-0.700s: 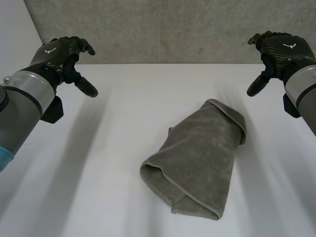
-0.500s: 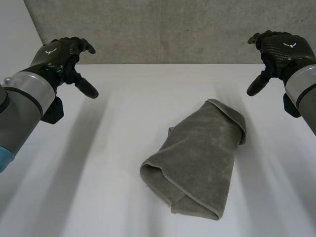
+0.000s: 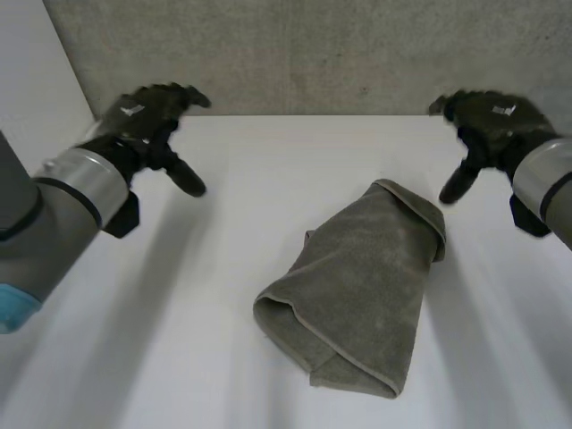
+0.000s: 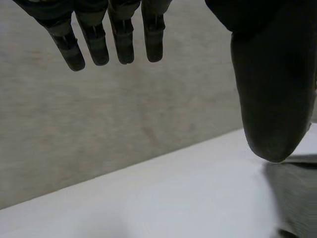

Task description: Fold the towel.

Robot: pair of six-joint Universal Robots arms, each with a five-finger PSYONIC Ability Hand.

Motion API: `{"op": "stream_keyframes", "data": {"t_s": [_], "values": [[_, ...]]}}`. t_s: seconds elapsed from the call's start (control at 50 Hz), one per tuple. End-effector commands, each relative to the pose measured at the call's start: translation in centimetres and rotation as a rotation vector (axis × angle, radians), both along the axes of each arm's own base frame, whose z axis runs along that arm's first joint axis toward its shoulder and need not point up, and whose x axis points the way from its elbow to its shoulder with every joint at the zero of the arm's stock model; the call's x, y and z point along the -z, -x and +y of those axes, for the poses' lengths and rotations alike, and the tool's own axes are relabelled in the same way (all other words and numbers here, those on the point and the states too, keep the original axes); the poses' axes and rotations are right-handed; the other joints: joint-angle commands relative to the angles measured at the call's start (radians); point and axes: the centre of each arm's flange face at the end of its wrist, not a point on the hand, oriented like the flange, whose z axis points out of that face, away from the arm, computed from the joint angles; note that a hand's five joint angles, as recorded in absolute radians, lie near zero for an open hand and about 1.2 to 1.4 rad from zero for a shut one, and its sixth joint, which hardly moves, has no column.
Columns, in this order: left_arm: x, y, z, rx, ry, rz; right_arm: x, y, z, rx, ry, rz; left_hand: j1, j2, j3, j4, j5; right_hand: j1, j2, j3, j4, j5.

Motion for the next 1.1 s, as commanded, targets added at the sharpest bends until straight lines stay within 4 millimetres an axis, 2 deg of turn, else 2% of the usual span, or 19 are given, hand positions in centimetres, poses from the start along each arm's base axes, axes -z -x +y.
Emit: {"op": "stream_keyframes", "data": {"t_s": [0.02, 0.06, 0.1, 0.12, 0.16, 0.22, 0.26, 0.28, 0.32, 0.46, 0.54, 0.6, 0.64, 0.76, 0.86, 0.92, 0.98, 1.02, 1.1], "values": [[3.3, 1.9, 1.5, 0.169, -0.033, -0.103, 3.1, 0.1, 2.9, -0.110, -0.212, 0.070, -0.087, -0.044, -0.042, -0.056, -0.012, -0.057, -0.074, -0.051, -0.078, -0.059], [4.2, 2.5, 1.8, 0.198, -0.047, -0.130, 4.0, 0.2, 3.3, -0.118, -0.241, 0.072, -0.084, -0.041, -0.042, -0.056, -0.009, -0.057, -0.074, -0.051, -0.078, -0.059], [6.3, 3.8, 2.9, 0.256, -0.081, -0.183, 5.7, 0.2, 3.8, -0.145, -0.258, 0.067, -0.089, -0.047, -0.042, -0.056, -0.015, -0.057, -0.074, -0.051, -0.078, -0.059], [6.4, 3.8, 2.9, 0.257, -0.082, -0.184, 5.7, 0.2, 3.8, -0.145, -0.258, 0.067, -0.090, -0.047, -0.042, -0.056, -0.015, -0.057, -0.074, -0.051, -0.078, -0.059], [8.2, 4.5, 3.8, 0.299, -0.106, -0.233, 7.6, 0.0, 4.0, -0.175, -0.242, 0.059, -0.098, -0.055, -0.042, -0.056, -0.024, -0.057, -0.074, -0.051, -0.078, -0.059], [9.1, 4.7, 4.2, 0.316, -0.116, -0.260, 9.2, -0.1, 4.0, -0.177, -0.217, 0.069, -0.101, -0.058, -0.042, -0.056, -0.027, -0.057, -0.074, -0.051, -0.078, -0.059], [10.8, 5.2, 4.8, 0.350, -0.128, -0.319, 10.2, -0.2, 3.8, -0.180, -0.212, 0.076, -0.101, -0.058, -0.042, -0.056, -0.027, -0.057, -0.074, -0.051, -0.078, -0.059], [10.8, 5.2, 4.8, 0.350, -0.128, -0.319, 10.2, -0.2, 3.8, -0.180, -0.212, 0.076, -0.101, -0.058, -0.042, -0.056, -0.027, -0.057, -0.074, -0.051, -0.078, -0.059], [11.8, 5.8, 5.7, 0.390, -0.124, -0.360, 12.1, -0.4, 3.5, -0.179, -0.225, 0.089, -0.093, -0.050, -0.042, -0.056, -0.018, -0.050, -0.067, -0.051, -0.078, -0.052], [13.8, 6.3, 6.1, 0.411, -0.157, -0.396, 14.1, -0.6, 3.2, -0.187, -0.254, 0.094, -0.040, 0.003, -0.042, -0.056, 0.034, 0.068, 0.051, -0.051, -0.078, 0.066], [14.4, 6.5, 6.2, 0.416, -0.170, -0.404, 15.9, -0.8, 2.7, -0.188, -0.288, 0.101, 0.107, 0.150, -0.042, -0.056, 0.181, 0.182, 0.165, -0.051, -0.078, 0.180], [14.5, 6.8, 6.1, 0.417, -0.164, -0.394, 16.1, -0.9, 2.5, -0.186, -0.282, 0.101, 0.230, 0.273, -0.042, -0.056, 0.305, 0.191, 0.174, -0.051, -0.078, 0.189], [14.2, 7.0, 5.8, 0.409, -0.141, -0.378, 15.8, -0.9, 2.3, -0.179, -0.260, 0.100, 0.549, 0.592, -0.042, -0.056, 0.623, 0.174, 0.157, -0.051, -0.078, 0.171], [14.1, 6.9, 5.4, 0.373, -0.139, -0.360, 14.6, -0.3, 2.5, -0.124, -0.235, 0.106, 0.571, 0.614, -0.042, -0.056, 0.645, 0.112, 0.095, -0.051, -0.078, 0.110], [14.0, 6.8, 5.3, 0.335, -0.161, -0.334, 11.2, 0.9, 4.8, -0.069, -0.200, 0.110, 0.539, 0.582, -0.042, -0.056, 0.613, 0.103, 0.086, -0.051, -0.078, 0.101], [13.9, 6.8, 5.2, 0.333, -0.159, -0.332, 10.1, 1.2, 6.2, -0.074, -0.213, 0.106, 0.556, 0.599, -0.042, -0.056, 0.631, 0.118, 0.101, -0.051, -0.078, 0.115], [13.6, 6.9, 5.1, 0.332, -0.152, -0.327, 10.1, 1.1, 7.0, -0.092, -0.238, 0.113, 0.647, 0.690, -0.042, -0.056, 0.722, 0.130, 0.113, -0.051, -0.078, 0.127], [13.3, 7.1, 4.9, 0.331, -0.141, -0.322, 10.4, 0.0, 9.3, -0.181, -0.291, 0.132, 0.753, 0.796, -0.042, -0.056, 0.827, 0.135, 0.119, -0.051, -0.078, 0.133], [13.0, 7.3, 4.8, 0.330, -0.134, -0.314, 10.6, -0.6, 10.8, -0.242, -0.332, 0.139, 0.753, 0.796, -0.042, -0.056, 0.827, 0.156, 0.139, -0.051, -0.078, 0.154]]}}
